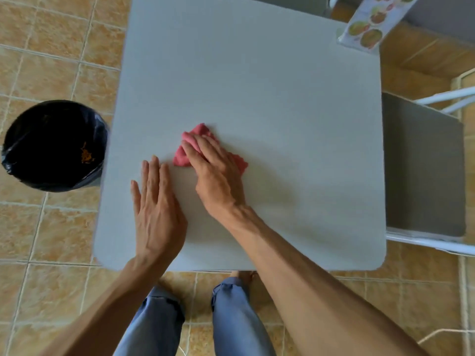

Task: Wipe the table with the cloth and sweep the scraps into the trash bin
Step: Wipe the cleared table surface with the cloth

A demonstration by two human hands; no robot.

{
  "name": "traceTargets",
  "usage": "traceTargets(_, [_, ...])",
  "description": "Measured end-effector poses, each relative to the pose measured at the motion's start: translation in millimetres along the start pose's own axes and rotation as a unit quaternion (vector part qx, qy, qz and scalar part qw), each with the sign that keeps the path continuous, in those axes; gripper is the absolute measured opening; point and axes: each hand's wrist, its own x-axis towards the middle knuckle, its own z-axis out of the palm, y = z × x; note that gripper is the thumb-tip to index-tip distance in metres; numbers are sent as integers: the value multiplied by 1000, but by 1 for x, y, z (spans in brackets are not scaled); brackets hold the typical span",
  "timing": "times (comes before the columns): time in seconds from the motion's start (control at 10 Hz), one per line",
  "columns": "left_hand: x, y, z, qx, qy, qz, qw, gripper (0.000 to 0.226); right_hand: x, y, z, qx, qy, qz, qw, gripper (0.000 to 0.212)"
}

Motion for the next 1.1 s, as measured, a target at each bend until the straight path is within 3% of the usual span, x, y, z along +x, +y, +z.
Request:
traceTargets(0.2, [-12,71,13,-24,-39,31,998,55,-43,55,-116,91,107,134,981,53])
traceTargets(0.4, [-37,152,67,-4,-107,173,979,64,-160,116,-192,65,217,272,935,50])
traceTargets(0.5, [-51,175,96,17,-125,208,970,65,-199,134,-186,23,189,322,927,50])
traceTargets(0.6, [-57,182,108,41,-138,192,971,61,-224,152,-164,-71,-7,371,926,59])
traceTargets(0.7, [-56,181,109,66,-151,194,967,56,-233,166,-150,-126,-63,384,912,56])
traceTargets(0.9, [-55,180,108,101,-167,189,962,57,-214,174,-148,-148,-88,371,913,62])
traceTargets(1.1, [-38,200,55,110,-258,170,945,61,-197,151,-171,-87,-145,376,911,65])
